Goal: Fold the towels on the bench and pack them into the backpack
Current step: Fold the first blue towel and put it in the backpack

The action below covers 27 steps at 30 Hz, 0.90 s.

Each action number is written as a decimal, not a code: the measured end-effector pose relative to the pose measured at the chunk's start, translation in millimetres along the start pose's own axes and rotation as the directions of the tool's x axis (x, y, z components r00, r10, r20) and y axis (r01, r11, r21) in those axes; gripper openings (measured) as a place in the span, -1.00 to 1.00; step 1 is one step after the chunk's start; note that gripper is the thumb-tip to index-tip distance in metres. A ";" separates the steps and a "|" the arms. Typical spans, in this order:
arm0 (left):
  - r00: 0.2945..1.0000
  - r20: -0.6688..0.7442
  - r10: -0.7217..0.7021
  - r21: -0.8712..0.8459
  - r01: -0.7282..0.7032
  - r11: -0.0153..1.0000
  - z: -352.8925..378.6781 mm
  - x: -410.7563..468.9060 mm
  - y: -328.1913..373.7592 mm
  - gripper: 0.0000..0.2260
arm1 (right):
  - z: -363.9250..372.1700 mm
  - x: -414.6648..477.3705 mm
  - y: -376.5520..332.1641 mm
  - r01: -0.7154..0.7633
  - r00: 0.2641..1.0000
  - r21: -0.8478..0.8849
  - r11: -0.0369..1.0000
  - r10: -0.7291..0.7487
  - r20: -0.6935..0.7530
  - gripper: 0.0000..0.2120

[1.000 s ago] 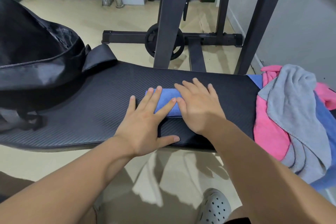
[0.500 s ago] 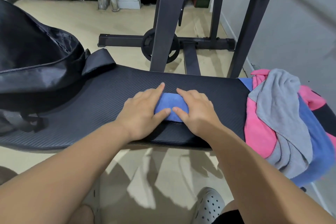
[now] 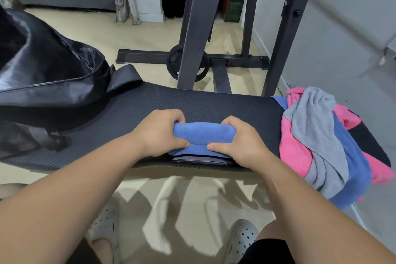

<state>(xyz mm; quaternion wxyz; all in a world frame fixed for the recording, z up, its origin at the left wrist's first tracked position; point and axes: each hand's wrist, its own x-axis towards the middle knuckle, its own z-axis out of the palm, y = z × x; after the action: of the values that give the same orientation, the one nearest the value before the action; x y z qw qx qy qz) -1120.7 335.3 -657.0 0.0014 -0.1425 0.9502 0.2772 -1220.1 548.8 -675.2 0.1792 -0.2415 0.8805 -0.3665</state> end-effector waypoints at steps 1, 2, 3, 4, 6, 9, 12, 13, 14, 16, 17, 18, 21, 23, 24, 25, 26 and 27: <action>1.000 -0.011 -0.023 -0.083 0.022 0.996 -5.5 -5.7 -4.7 -0.70 | -1.4 -2.4 -5.0 0.006 1.000 0.101 0.995 -0.007 0.014 -0.64; 0.999 -0.013 -0.041 -0.162 0.038 0.986 -12.1 -12.1 -8.6 -0.71 | -2.3 -4.4 -11.4 0.015 0.999 0.231 0.973 -0.022 0.029 -0.66; 0.999 -0.009 -0.053 -0.254 0.049 0.966 -19.4 -17.8 -13.1 -0.72 | -2.6 -5.3 -19.2 0.016 0.998 0.376 0.926 -0.038 0.049 -0.67; 0.998 0.000 -0.063 -0.360 0.059 0.931 -27.0 -23.3 -17.1 -0.71 | -2.1 -5.3 -27.5 0.007 0.996 0.510 0.860 -0.050 0.070 -0.65; 0.996 0.036 -0.078 -0.541 0.085 0.837 -41.7 -34.2 -25.9 -0.63 | 1.1 -2.4 -45.5 -0.011 0.994 0.655 0.755 -0.061 0.087 -0.60; 0.989 0.124 -0.085 -0.595 0.143 0.791 -57.8 -47.4 -46.1 -0.43 | 11.9 7.2 -76.5 0.016 0.993 0.665 0.746 -0.089 0.077 -0.56; 0.982 0.127 -0.138 -0.601 0.187 0.777 -61.4 -60.4 -66.0 -0.38 | 28.8 19.4 -110.4 0.057 0.984 0.630 0.775 -0.150 0.096 -0.56; 0.981 0.104 -0.163 -0.624 0.192 0.758 -61.5 -63.3 -71.9 -0.41 | 35.5 24.4 -120.7 0.076 0.981 0.616 0.784 -0.170 0.095 -0.57; 0.981 0.073 -0.182 -0.648 0.185 0.739 -61.9 -65.1 -75.2 -0.46 | 41.7 29.8 -129.8 0.097 0.978 0.603 0.792 -0.188 0.090 -0.57; 0.975 0.008 -0.220 -0.690 0.165 0.705 -63.9 -64.8 -77.1 -0.55 | 52.8 40.5 -144.6 0.131 0.973 0.580 0.804 -0.215 0.078 -0.56; 0.971 -0.023 -0.239 -0.700 0.155 0.697 -65.5 -63.1 -76.9 -0.58 | 57.9 45.1 -150.4 0.144 0.970 0.571 0.809 -0.230 0.082 -0.56; 0.966 -0.042 -0.254 -0.699 0.153 0.698 -67.1 -61.3 -76.9 -0.60 | 63.1 49.2 -155.2 0.155 0.965 0.561 0.813 -0.247 0.092 -0.56; 0.961 -0.071 -0.268 -0.699 0.143 0.701 -72.2 -59.7 -81.7 -0.58 | 79.4 58.8 -168.5 0.181 0.948 0.524 0.832 -0.290 0.133 -0.53; 0.949 -0.107 -0.296 -0.724 0.129 0.677 -77.9 -60.9 -87.7 -0.63 | 89.0 66.8 -179.0 0.189 0.942 0.525 0.830 -0.304 0.142 -0.52; 0.939 -0.131 -0.318 -0.738 0.122 0.664 -82.0 -61.2 -90.2 -0.66 | 92.8 70.5 -185.3 0.189 0.941 0.529 0.827 -0.307 0.143 -0.51; 0.924 -0.156 -0.348 -0.751 0.118 0.650 -87.1 -61.7 -92.8 -0.69 | 96.5 74.4 -192.9 0.189 0.941 0.536 0.823 -0.308 0.141 -0.50; 0.906 -0.190 -0.378 -0.758 0.110 0.643 -92.7 -62.5 -95.3 -0.72 | 100.3 78.3 -201.4 0.190 0.939 0.550 0.813 -0.314 0.139 -0.49; 0.881 -0.234 -0.412 -0.754 0.103 0.649 -98.9 -63.5 -98.3 -0.74 | 104.3 82.2 -210.7 0.203 0.936 0.561 0.803 -0.327 0.129 -0.49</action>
<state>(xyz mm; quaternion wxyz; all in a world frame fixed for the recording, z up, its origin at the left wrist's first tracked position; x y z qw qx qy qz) -1025.5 221.1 -619.8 -0.2012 -0.3193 0.7128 0.5911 -1174.1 315.2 -601.9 0.2824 -0.3415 0.6736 -0.5915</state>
